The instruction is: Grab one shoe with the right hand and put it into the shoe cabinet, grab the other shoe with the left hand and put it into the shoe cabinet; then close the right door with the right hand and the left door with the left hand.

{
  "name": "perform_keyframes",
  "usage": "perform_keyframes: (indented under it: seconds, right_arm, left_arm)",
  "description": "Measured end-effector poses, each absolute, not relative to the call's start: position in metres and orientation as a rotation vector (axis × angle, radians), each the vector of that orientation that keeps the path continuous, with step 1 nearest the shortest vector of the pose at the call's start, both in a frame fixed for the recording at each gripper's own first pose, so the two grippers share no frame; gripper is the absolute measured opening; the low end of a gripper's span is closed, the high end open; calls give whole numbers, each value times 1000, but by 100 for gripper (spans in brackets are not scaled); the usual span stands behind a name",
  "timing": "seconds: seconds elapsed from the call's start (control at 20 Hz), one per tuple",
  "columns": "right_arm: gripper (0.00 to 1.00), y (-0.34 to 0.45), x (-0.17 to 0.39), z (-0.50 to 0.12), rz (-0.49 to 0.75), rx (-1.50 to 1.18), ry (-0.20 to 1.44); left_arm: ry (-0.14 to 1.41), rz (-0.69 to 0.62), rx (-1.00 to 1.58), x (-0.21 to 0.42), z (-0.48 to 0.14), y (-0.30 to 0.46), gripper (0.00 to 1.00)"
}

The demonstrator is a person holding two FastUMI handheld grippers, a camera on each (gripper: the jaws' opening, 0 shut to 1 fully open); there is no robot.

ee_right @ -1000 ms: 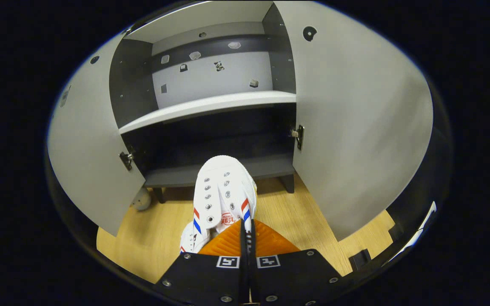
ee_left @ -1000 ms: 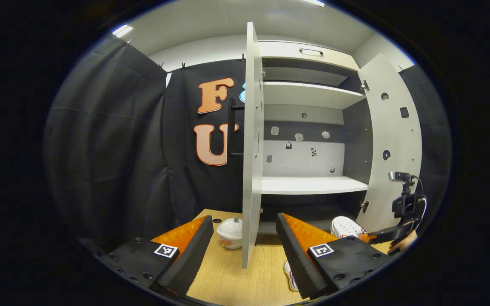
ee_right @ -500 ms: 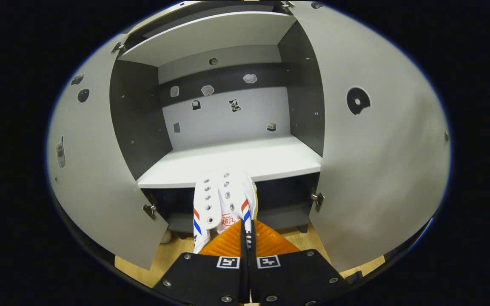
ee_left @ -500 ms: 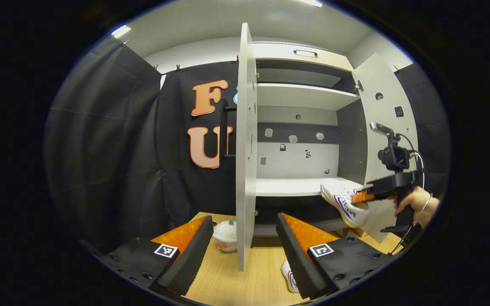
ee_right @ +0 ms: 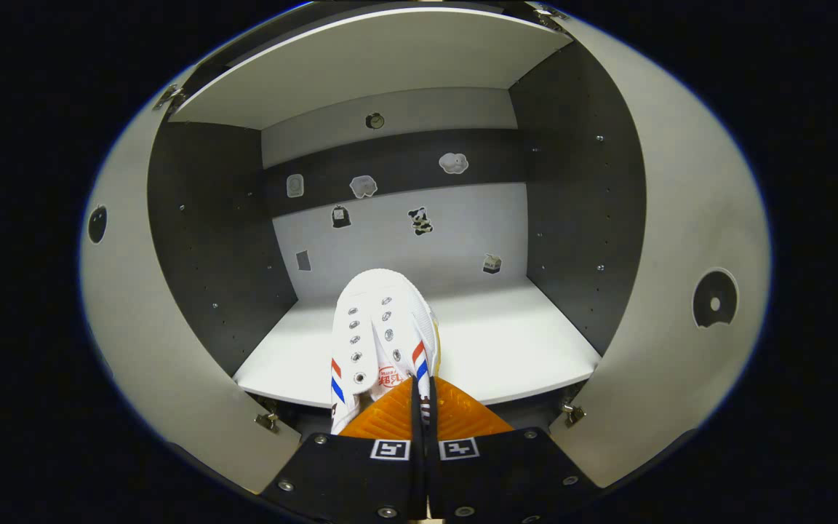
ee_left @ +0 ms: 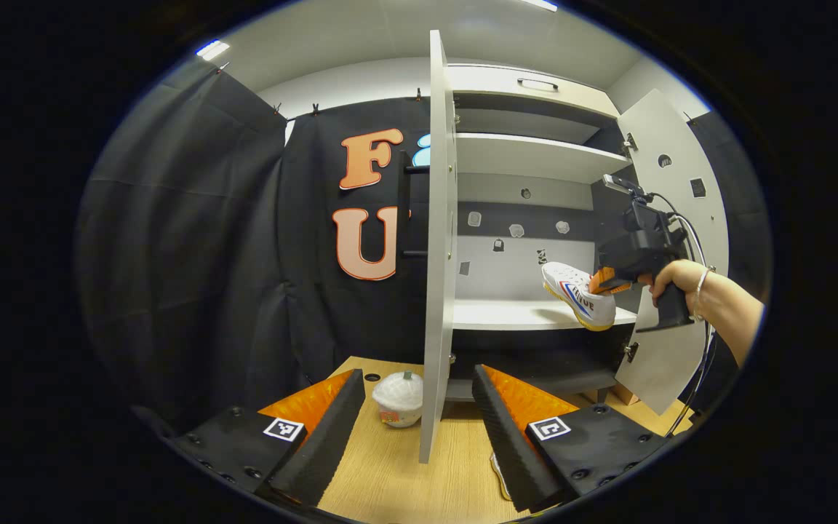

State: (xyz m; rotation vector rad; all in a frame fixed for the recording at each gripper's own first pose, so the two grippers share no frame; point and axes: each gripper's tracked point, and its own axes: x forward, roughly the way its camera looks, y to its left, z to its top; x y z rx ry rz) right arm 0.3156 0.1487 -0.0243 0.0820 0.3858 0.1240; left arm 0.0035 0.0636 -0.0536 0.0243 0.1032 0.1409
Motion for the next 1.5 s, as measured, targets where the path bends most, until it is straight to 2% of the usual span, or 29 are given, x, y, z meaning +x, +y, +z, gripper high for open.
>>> perform_keyframes:
  seconds: [0.15, 0.2, 0.25, 0.4, 0.45, 0.5, 0.55, 0.9, 1.0, 1.1, 1.4, 1.5]
  right_arm:
    - [0, 143, 348, -23, 95, 76, 392]
    - [0, 141, 358, -25, 87, 80, 400]
    - [0, 138, 368, -28, 76, 92, 409]
    - [0, 130, 394, -41, 48, 132, 447]
    - [0, 127, 402, -45, 37, 136, 456]
    - [0, 126, 409, -49, 28, 138, 464]
    - [0, 125, 414, -53, 21, 142, 474]
    - [0, 125, 428, -69, 19, 171, 525]
    - [4, 126, 426, -72, 26, 161, 532]
    - [14, 127, 427, -63, 29, 162, 495]
    - [20, 126, 397, -28, 78, 132, 400]
    - [31, 126, 380, -22, 96, 93, 368]
  left_arm:
    - [103, 160, 27, 7, -53, 72, 97]
    - [106, 165, 28, 9, -53, 74, 94]
    - [110, 172, 28, 10, -55, 77, 97]
    - [124, 182, 26, 16, -60, 82, 94]
    - [128, 185, 32, 17, -62, 84, 96]
    - [130, 190, 40, 19, -62, 86, 94]
    - [131, 194, 44, 21, -62, 88, 96]
    - [138, 205, 38, 25, -65, 92, 96]
    - [137, 203, 38, 25, -64, 90, 96]
    - [134, 202, 40, 23, -63, 87, 96]
    - [128, 190, 26, 14, -62, 77, 96]
    - [127, 186, 27, 11, -62, 73, 96]
